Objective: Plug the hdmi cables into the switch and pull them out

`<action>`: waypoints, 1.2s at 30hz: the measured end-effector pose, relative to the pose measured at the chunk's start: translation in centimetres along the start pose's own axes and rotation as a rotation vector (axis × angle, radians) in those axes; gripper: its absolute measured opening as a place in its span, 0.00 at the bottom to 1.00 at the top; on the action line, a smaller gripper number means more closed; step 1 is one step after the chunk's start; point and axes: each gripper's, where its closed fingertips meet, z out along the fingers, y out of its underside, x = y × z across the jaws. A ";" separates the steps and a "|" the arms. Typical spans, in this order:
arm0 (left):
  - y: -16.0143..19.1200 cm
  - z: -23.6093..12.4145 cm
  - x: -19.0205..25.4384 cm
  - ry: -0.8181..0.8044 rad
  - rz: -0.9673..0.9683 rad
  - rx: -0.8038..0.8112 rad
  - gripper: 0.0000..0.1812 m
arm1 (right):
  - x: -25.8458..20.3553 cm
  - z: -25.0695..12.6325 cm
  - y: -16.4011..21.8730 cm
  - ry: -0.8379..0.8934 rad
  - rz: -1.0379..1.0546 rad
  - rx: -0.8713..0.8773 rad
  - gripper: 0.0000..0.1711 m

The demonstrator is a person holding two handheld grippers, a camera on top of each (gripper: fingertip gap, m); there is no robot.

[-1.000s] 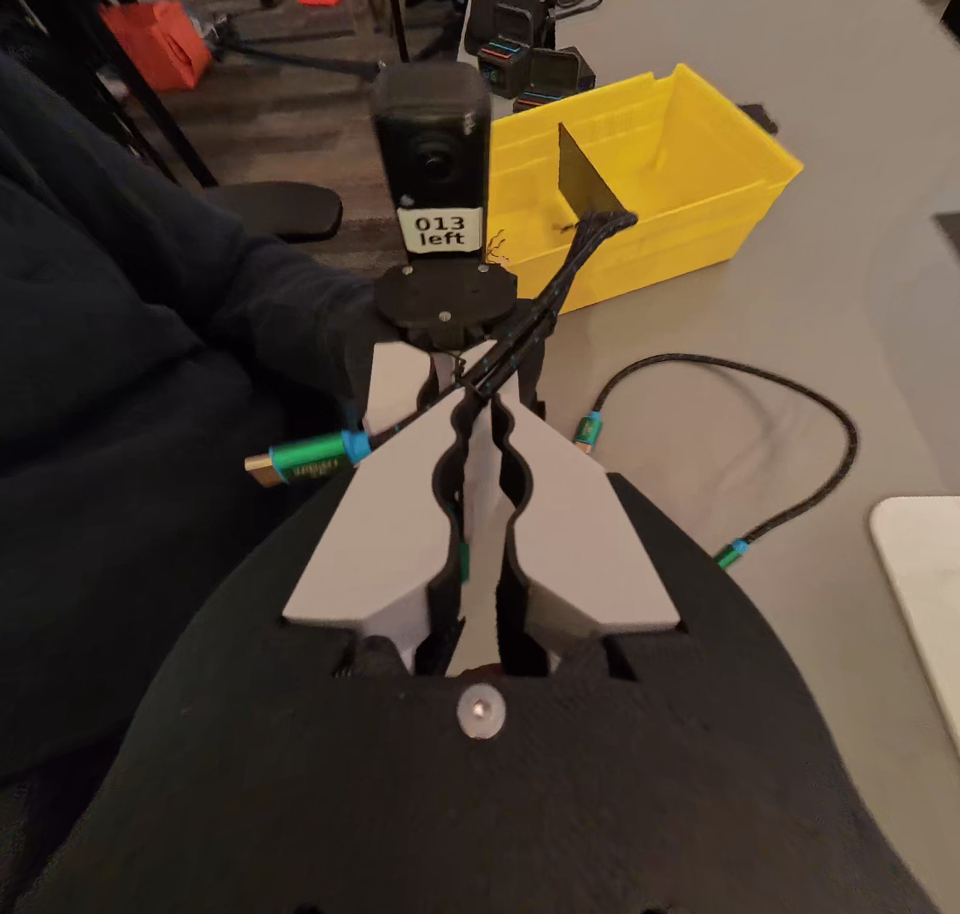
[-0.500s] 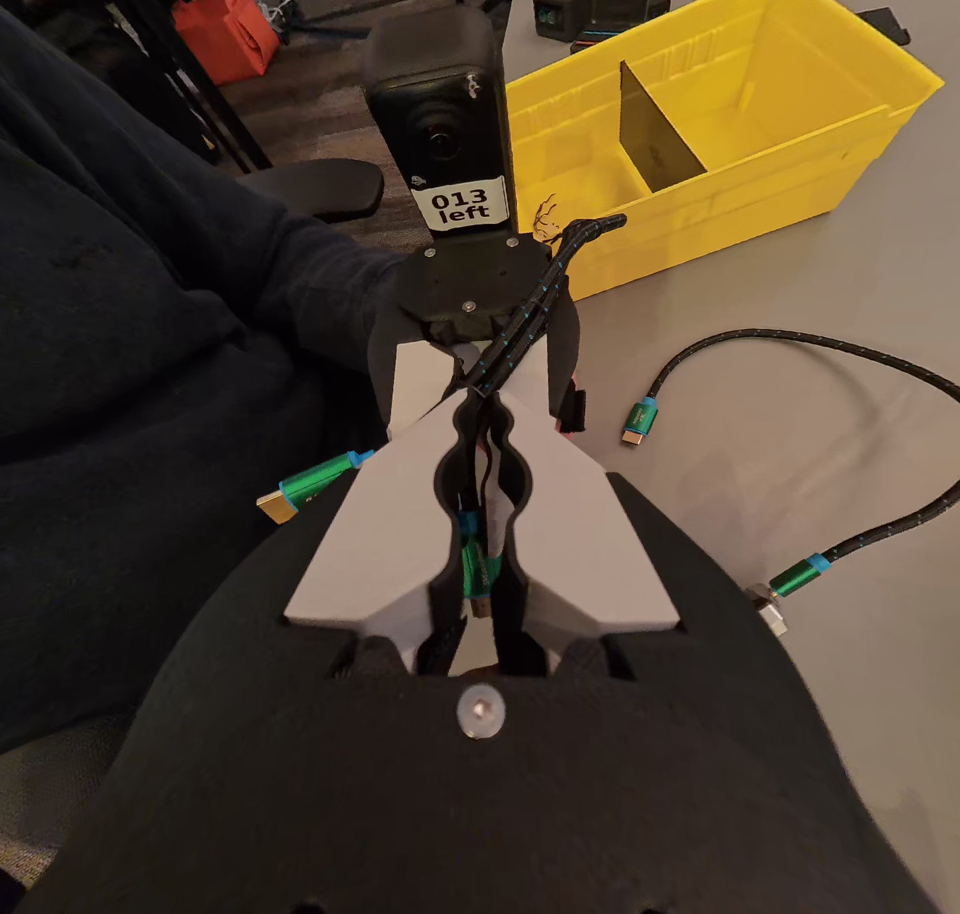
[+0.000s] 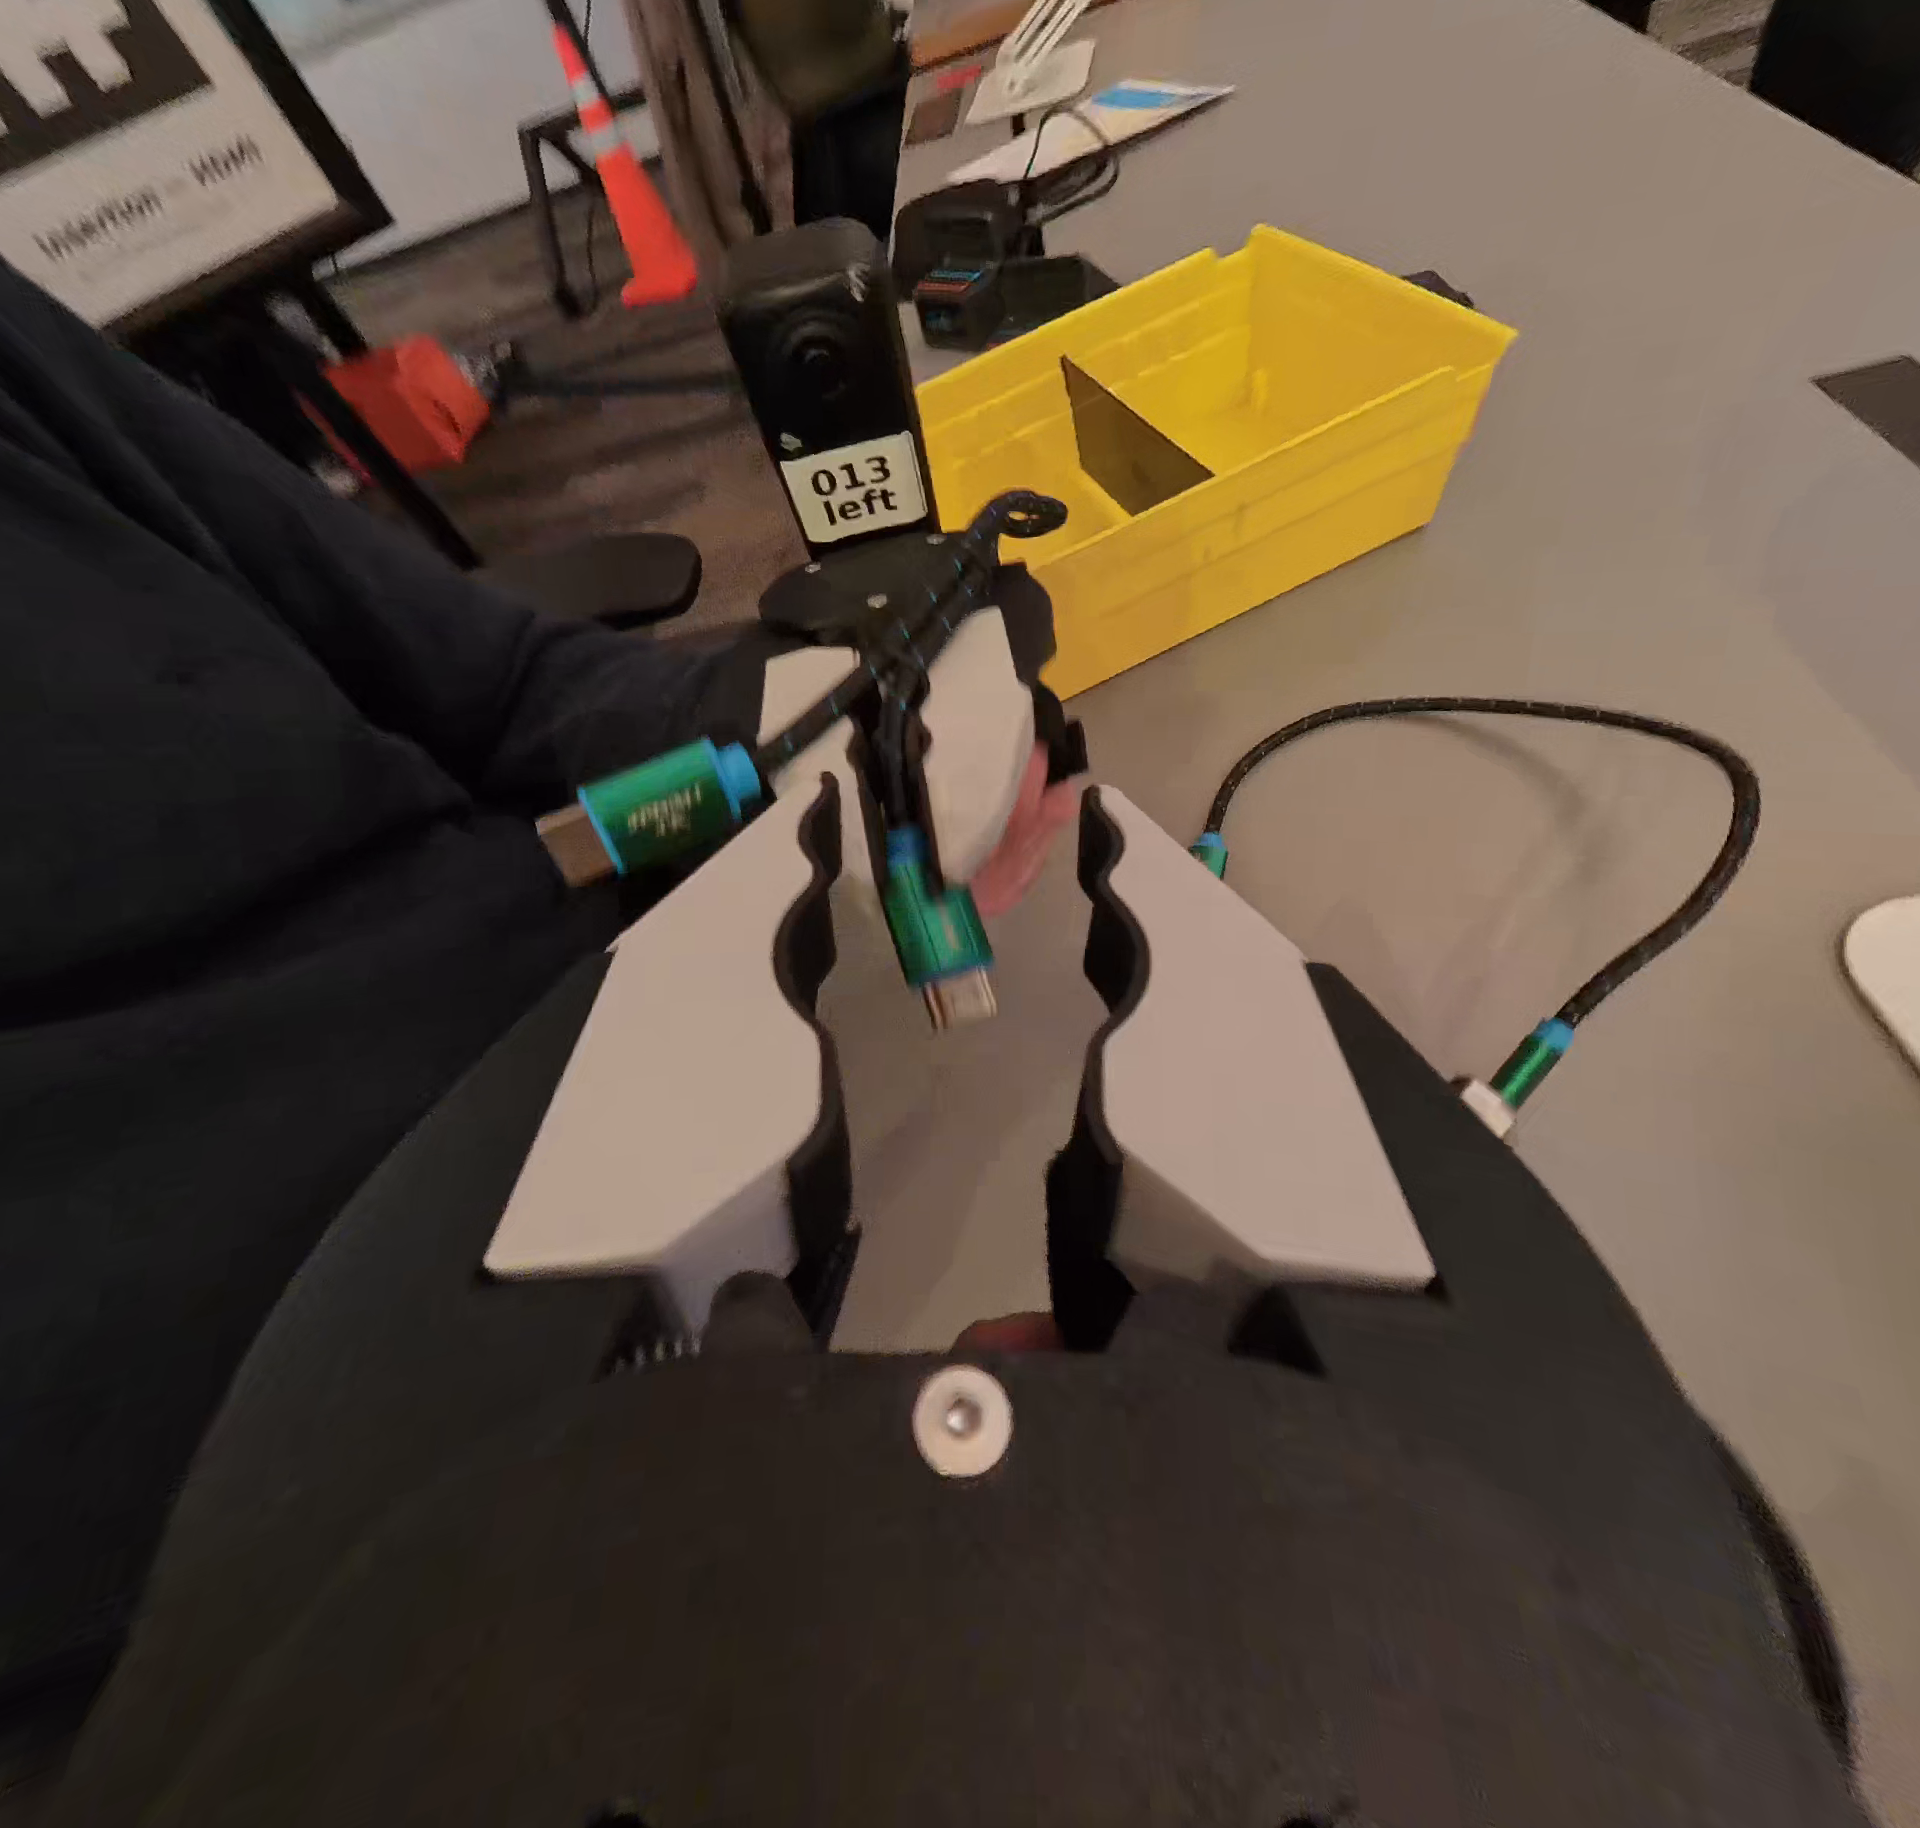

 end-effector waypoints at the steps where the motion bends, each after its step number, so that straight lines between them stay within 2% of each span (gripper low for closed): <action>1: -0.5 -0.3 0.2 0.014 0.000 0.028 0.05 | 0.1 -0.4 0.4 -0.015 0.038 0.040 0.27; 3: -1.7 -0.7 0.3 0.024 0.005 0.087 0.05 | -0.9 -0.9 0.6 -0.140 0.124 0.155 0.28; 7: -2.7 -0.7 1.0 0.040 0.039 0.136 0.05 | -3.0 -0.3 0.5 -0.333 0.200 0.294 0.22; 9: -2.8 -0.6 1.4 0.054 0.052 0.142 0.05 | -3.2 0.0 -0.1 -0.352 0.199 0.355 0.19; 11: -3.2 -0.5 1.7 0.055 0.060 0.158 0.05 | -3.1 0.0 -0.5 -0.360 0.202 0.399 0.11; 14: -3.3 -0.6 1.7 0.045 0.087 0.158 0.05 | -3.2 0.1 -0.6 -0.346 0.186 0.419 0.11; 18: -3.0 -0.6 1.3 0.030 0.066 0.137 0.06 | -2.9 0.1 -0.4 -0.247 0.112 0.366 0.11; 22: -3.0 -0.7 0.7 -0.006 0.038 0.133 0.12 | -2.7 0.0 -0.3 -0.166 0.028 0.280 0.11; 31: -2.6 -0.7 0.9 0.036 0.001 0.131 0.07 | -2.5 0.0 0.1 -0.056 -0.073 0.120 0.11; 36: -2.0 -0.5 1.2 0.045 0.023 0.101 0.07 | -2.5 -0.1 0.8 0.006 -0.156 -0.039 0.11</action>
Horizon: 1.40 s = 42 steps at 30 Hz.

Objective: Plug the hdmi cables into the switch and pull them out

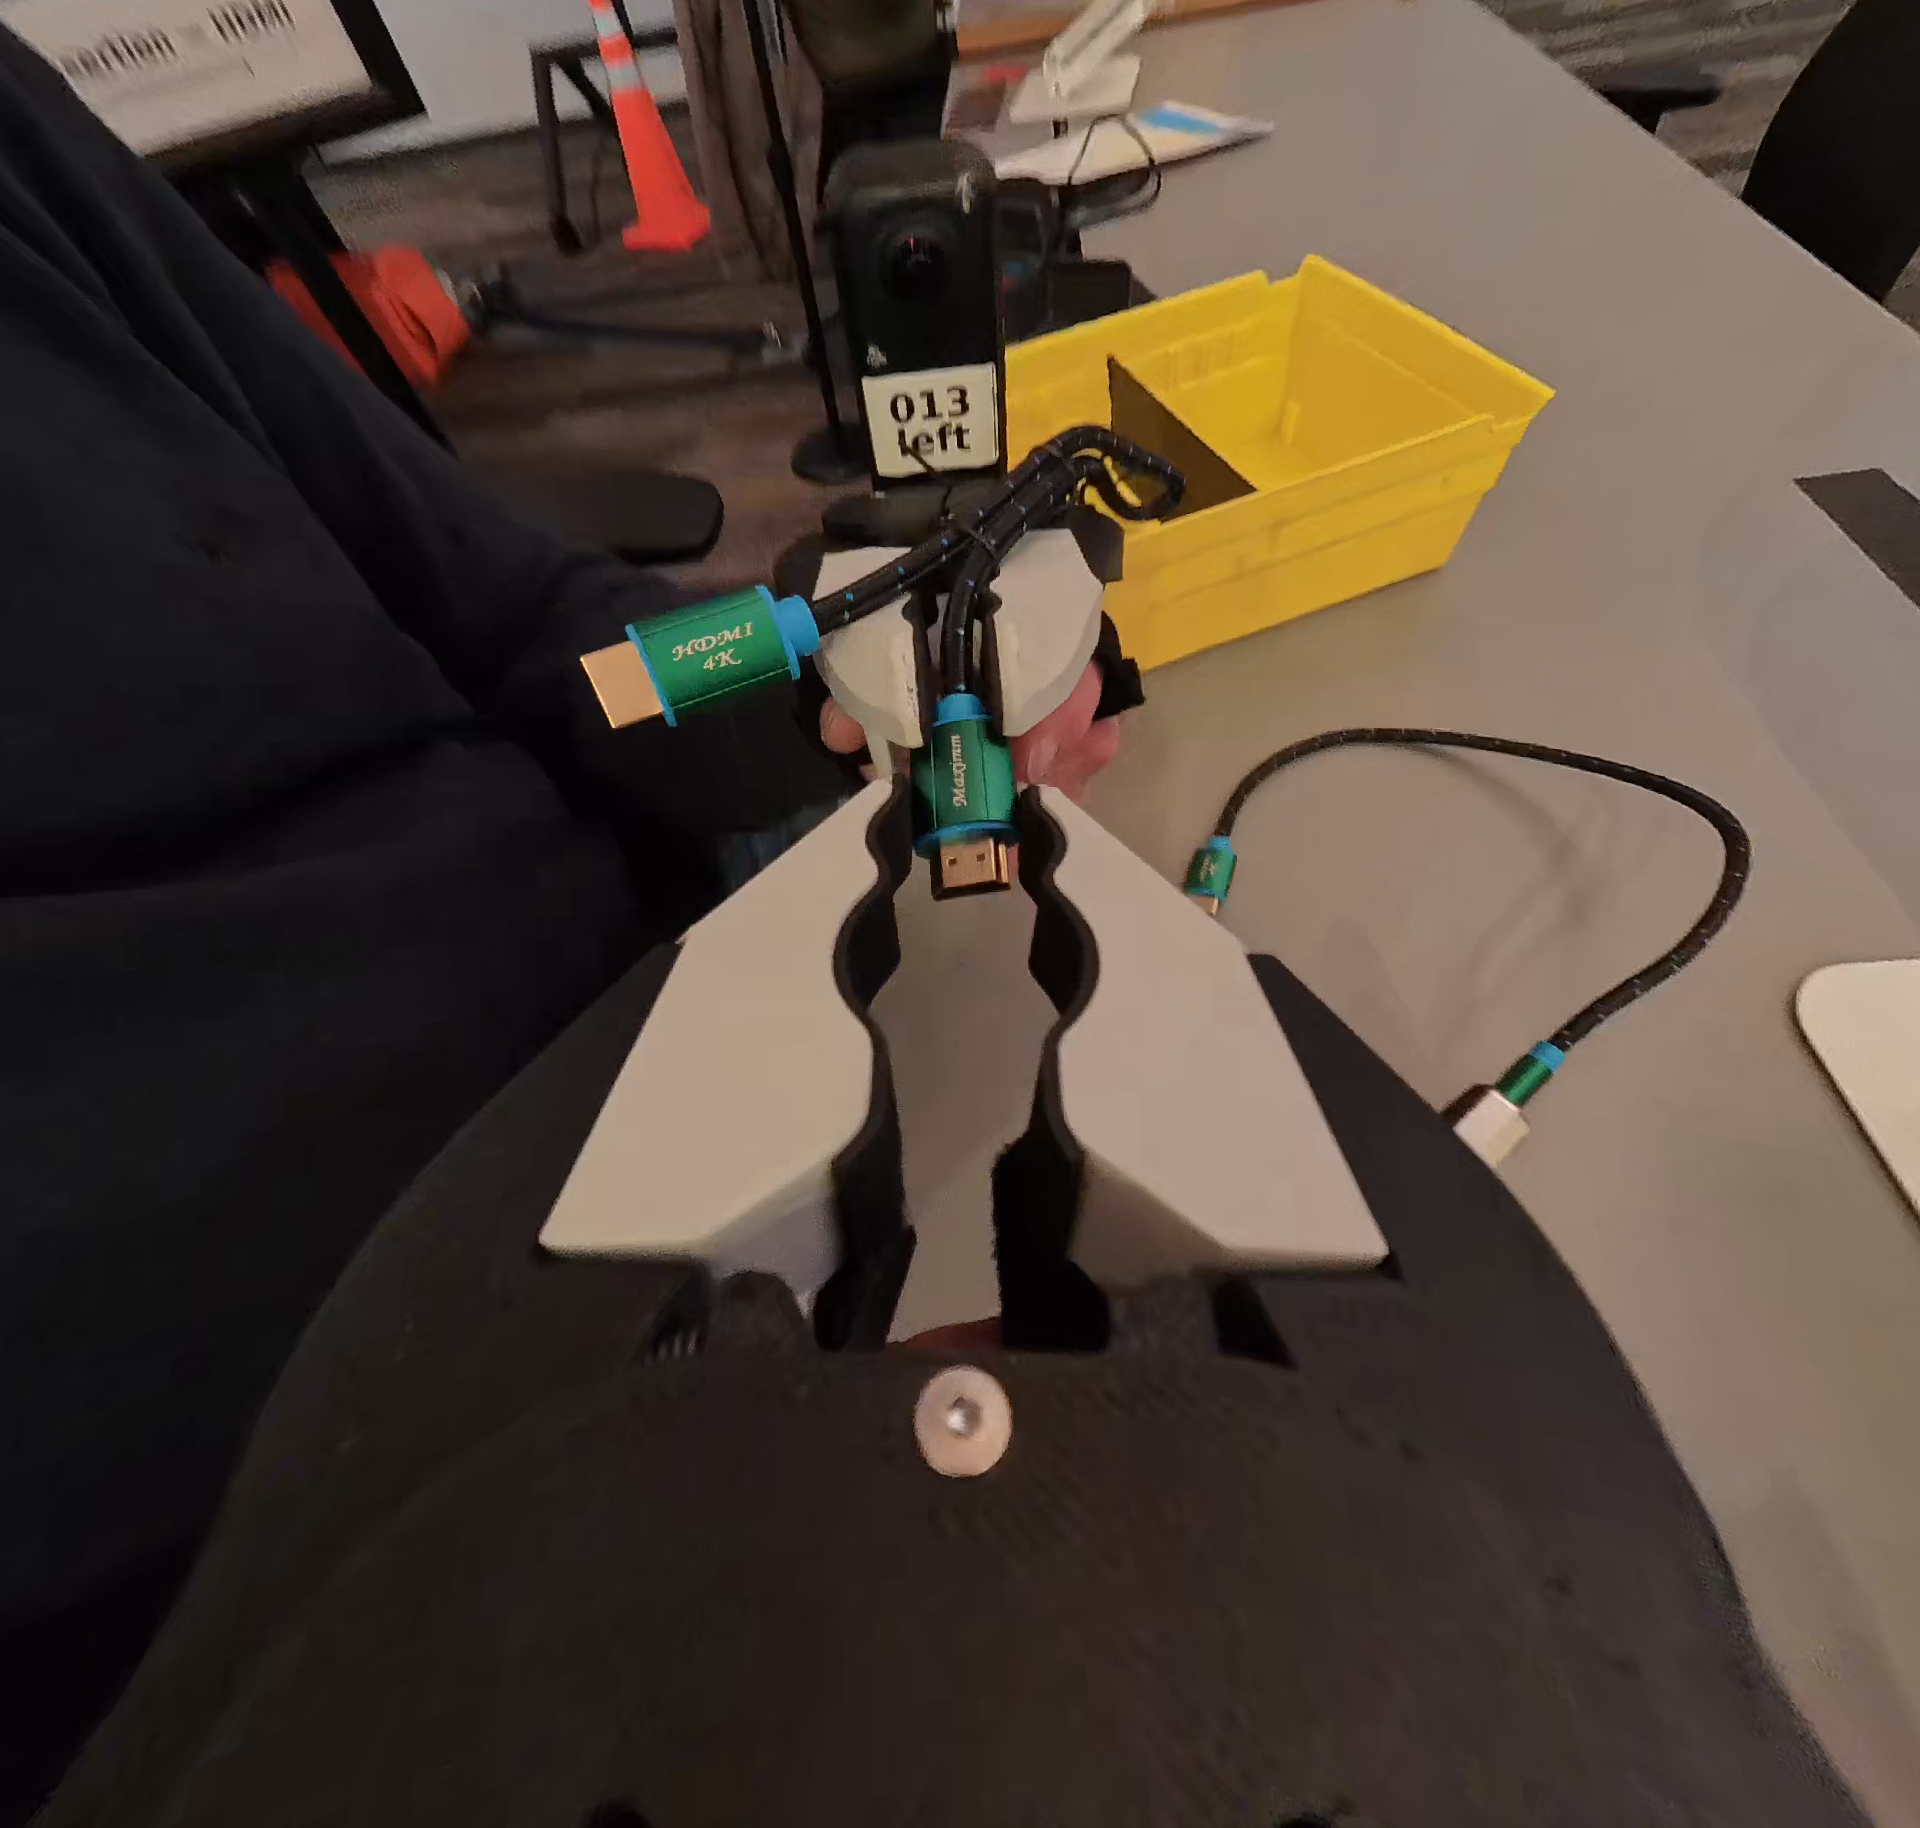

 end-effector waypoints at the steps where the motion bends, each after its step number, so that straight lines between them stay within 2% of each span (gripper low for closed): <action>1: 0.0 0.0 0.1 0.005 0.000 0.000 0.07 | -0.1 0.0 0.0 -0.005 -0.010 -0.024 0.11; 8: -0.2 -0.2 0.2 -0.008 0.036 -0.035 0.11 | -0.6 0.1 -0.1 -0.053 -0.022 -0.077 0.11; 14: -1.0 -0.4 1.0 0.028 0.024 -0.002 0.13 | -0.9 -0.9 -0.9 -0.066 -0.006 -0.031 0.11; 28: -3.1 -0.3 0.9 0.023 -0.048 0.139 0.04 | -1.1 -1.0 -1.4 -0.061 -0.017 -0.034 0.10; 35: -2.6 -0.2 0.7 0.015 -0.065 0.130 0.03 | -0.8 -1.3 -1.7 -0.019 -0.031 -0.014 0.10; 41: -1.4 -0.5 0.2 -0.015 -0.108 0.133 0.03 | -0.2 -1.5 -1.9 -0.030 0.040 0.093 0.10; 42: -0.4 -0.3 0.5 -0.007 -0.093 0.087 0.03 | -0.3 -1.9 -2.7 -0.045 0.051 0.148 0.02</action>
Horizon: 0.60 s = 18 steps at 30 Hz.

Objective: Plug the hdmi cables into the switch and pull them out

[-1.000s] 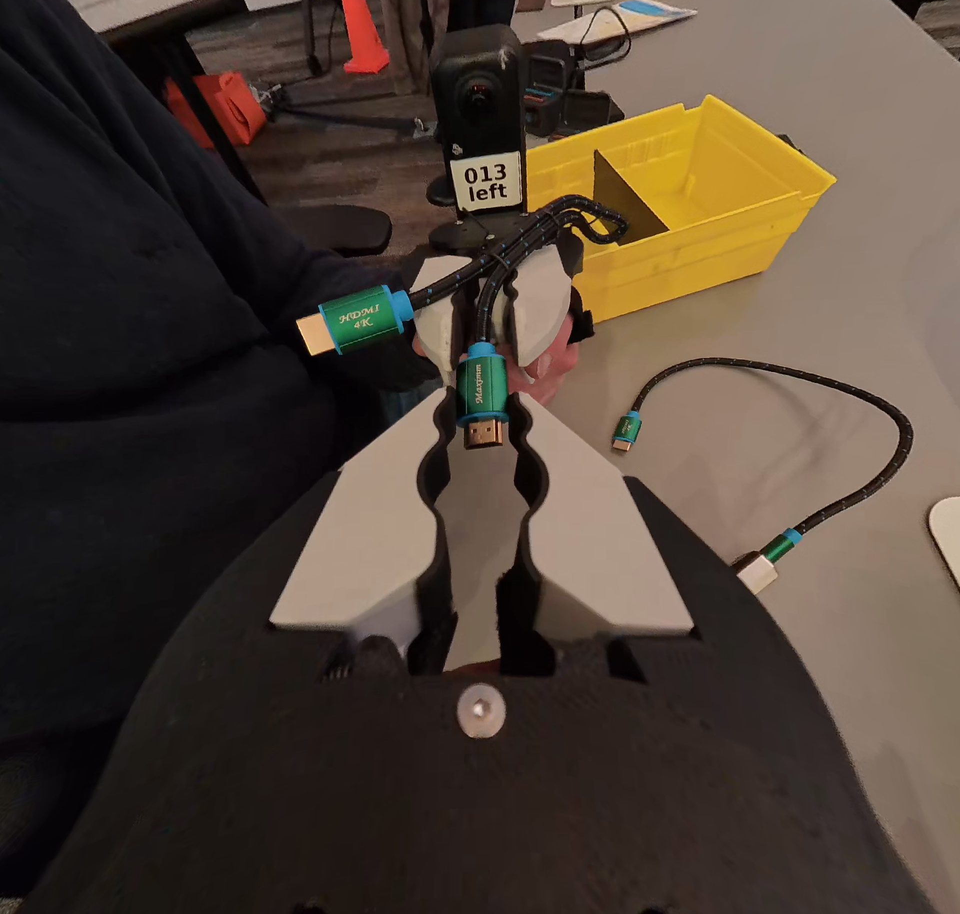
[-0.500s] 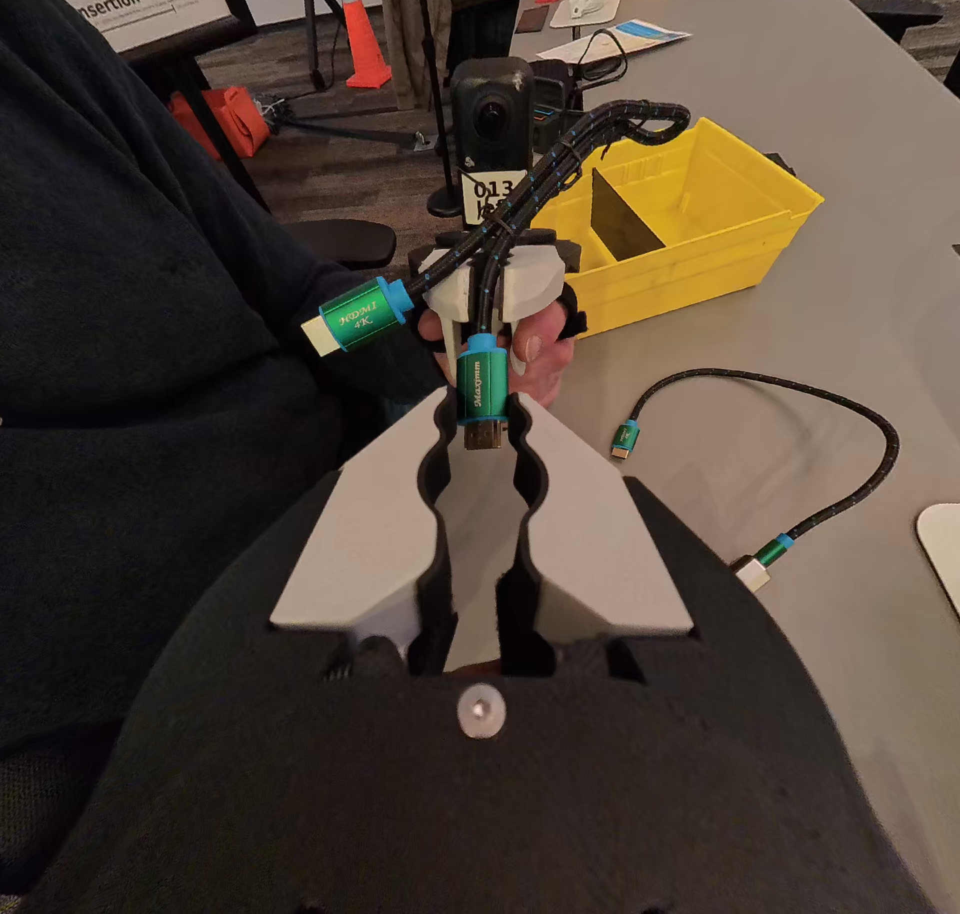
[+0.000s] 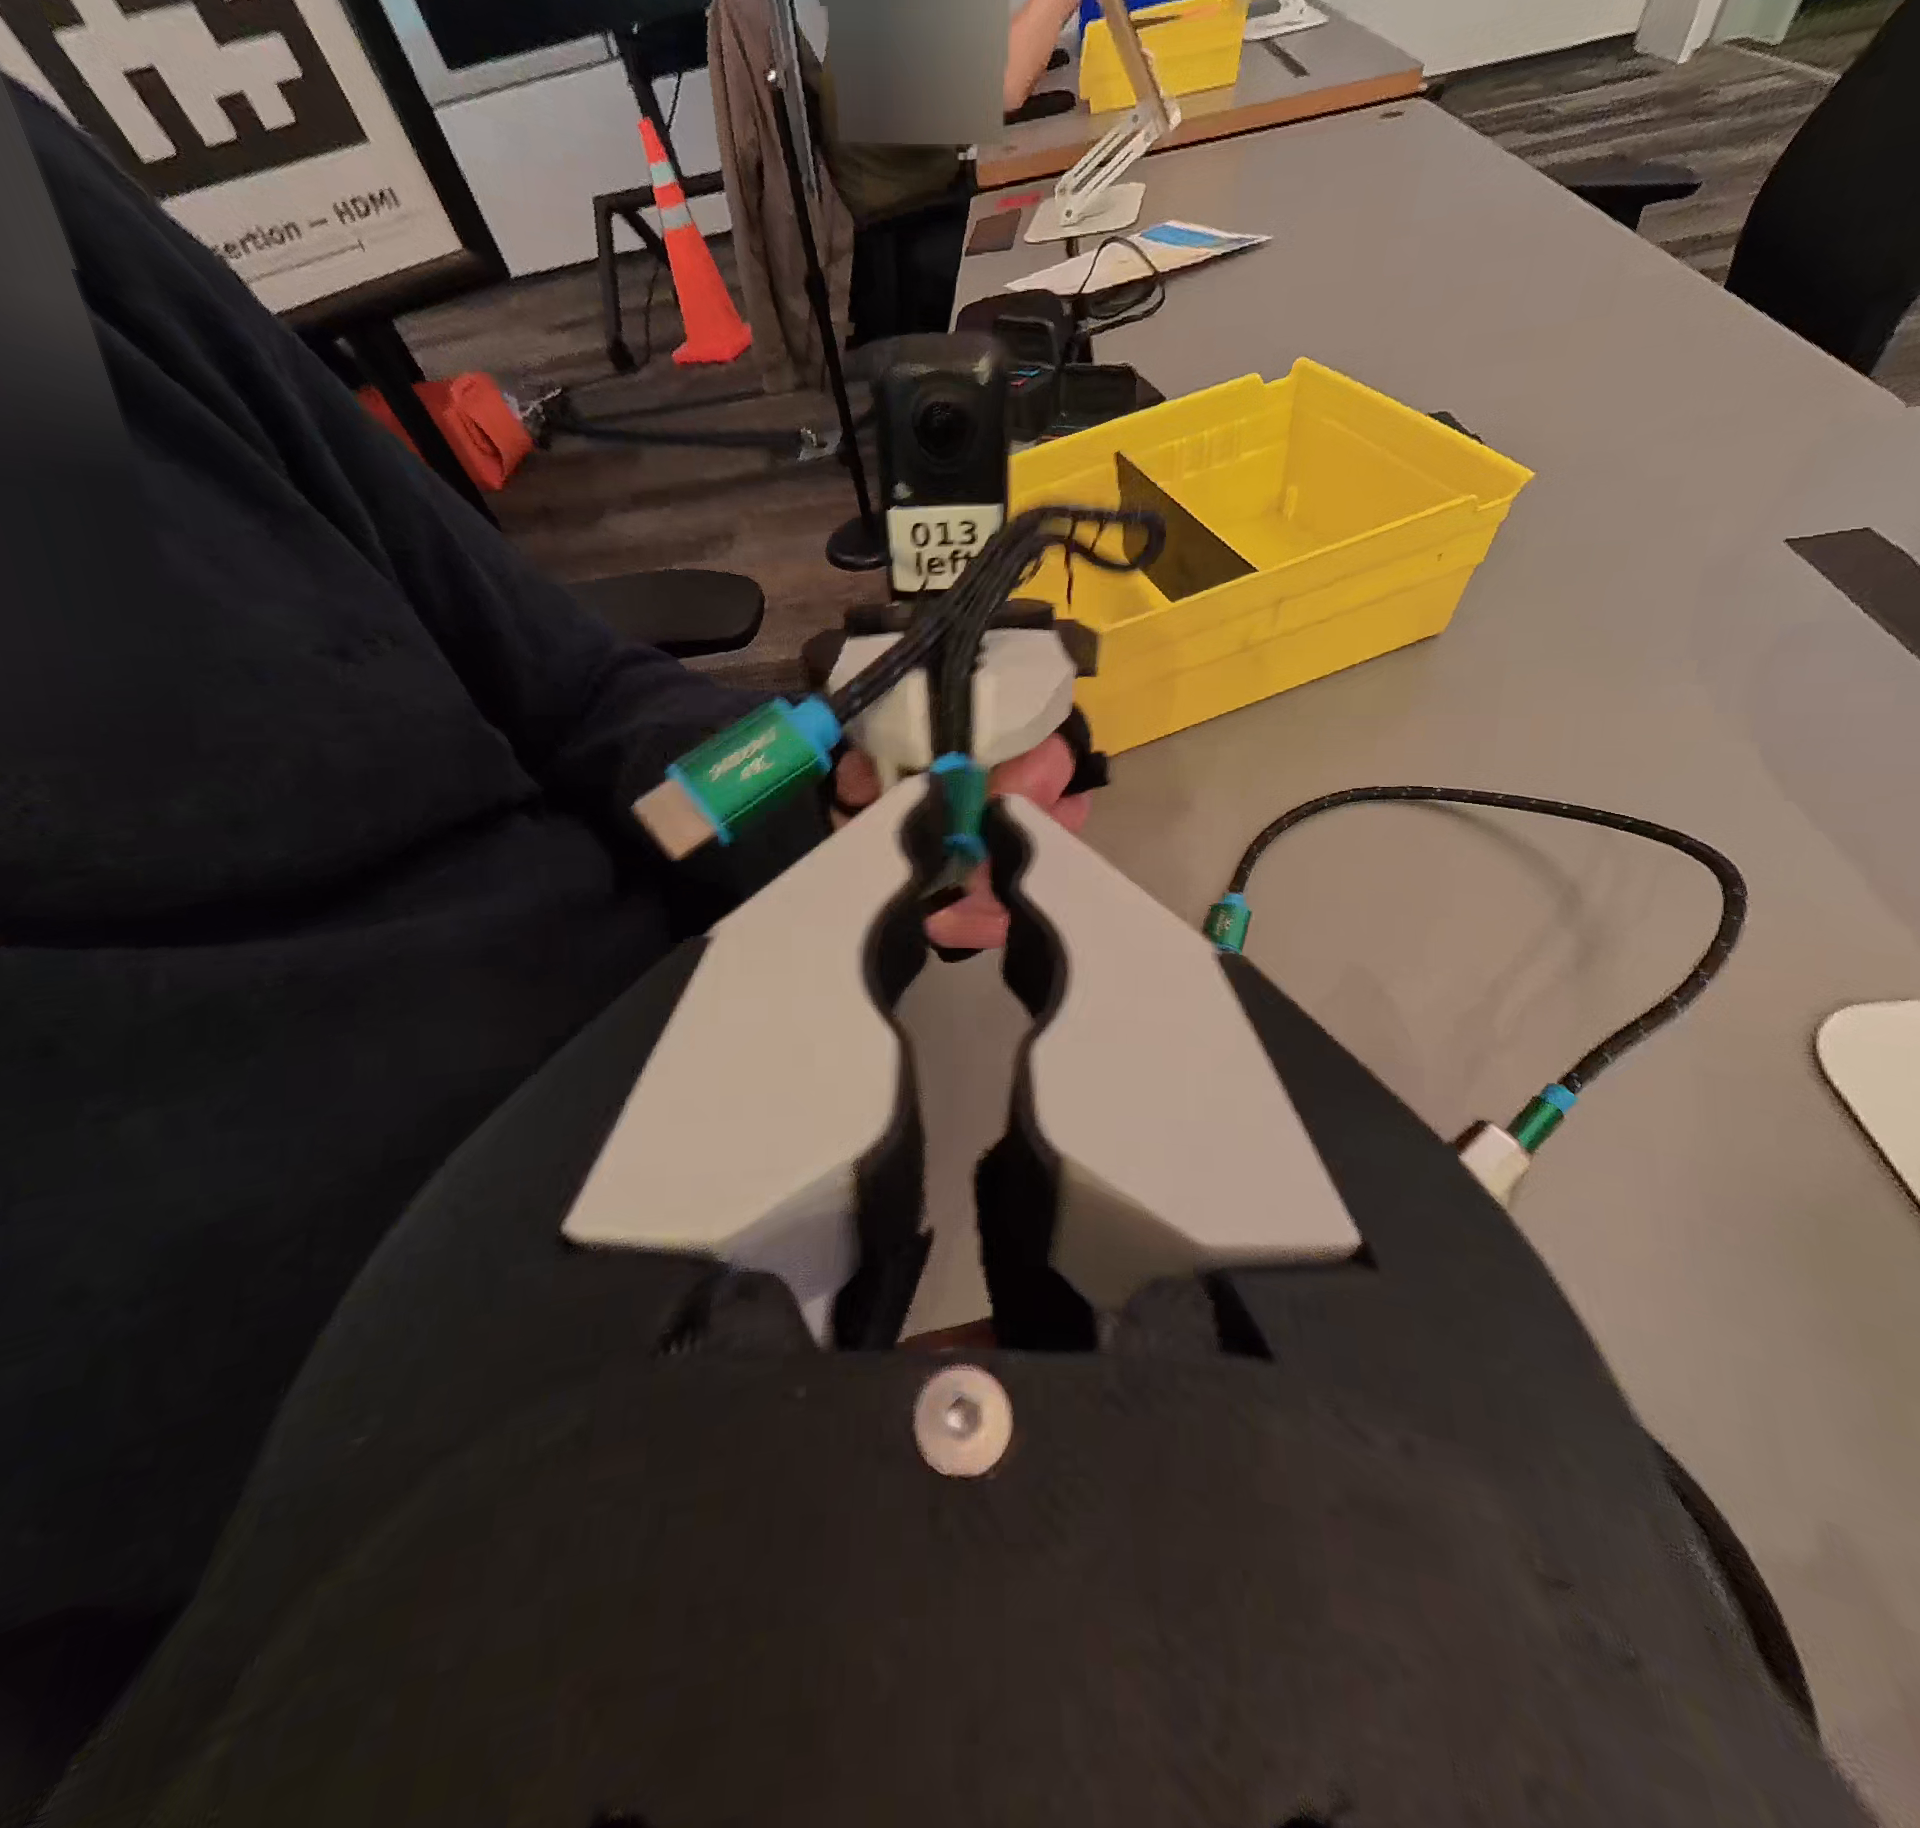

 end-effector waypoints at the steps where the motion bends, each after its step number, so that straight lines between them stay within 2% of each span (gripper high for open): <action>1: 2.4 0.4 -0.2 -0.025 0.026 -0.120 0.04 | -0.8 -0.4 -1.4 -0.053 0.017 0.073 0.00; 2: 4.3 0.8 -0.2 -0.044 0.040 -0.171 0.04 | -1.4 -0.1 -1.3 -0.067 -0.001 0.032 0.00; 3: 4.8 0.8 -0.6 -0.062 -0.016 -0.137 0.04 | -1.1 0.4 0.1 -0.020 -0.051 -0.099 0.00; 4: 4.4 0.6 -0.7 -0.044 -0.068 -0.086 0.03 | -0.8 0.5 0.7 0.006 -0.056 -0.150 0.00; 7: 3.8 -0.3 -1.7 -0.073 -0.049 -0.093 0.03 | 2.4 -1.3 2.5 0.154 -0.035 -0.203 0.00; 9: 2.6 -0.7 -1.7 -0.061 -0.084 -0.024 0.03 | 2.5 -1.6 3.8 0.146 0.011 -0.175 0.00; 11: 1.8 -0.9 -1.5 -0.031 -0.122 0.025 0.03 | 3.0 -1.7 4.9 0.178 0.019 -0.135 0.20; 12: 1.6 -0.9 -1.6 -0.031 -0.136 0.042 0.03 | 2.7 -1.5 4.8 0.153 0.031 -0.069 0.25; 16: 1.1 -0.7 -1.4 -0.016 -0.172 0.083 0.03 | 1.4 0.3 4.9 0.057 0.069 0.086 0.24; 18: 1.4 -0.4 -1.2 -0.012 -0.173 0.074 0.03 | 1.2 0.7 4.0 0.062 0.039 0.171 0.19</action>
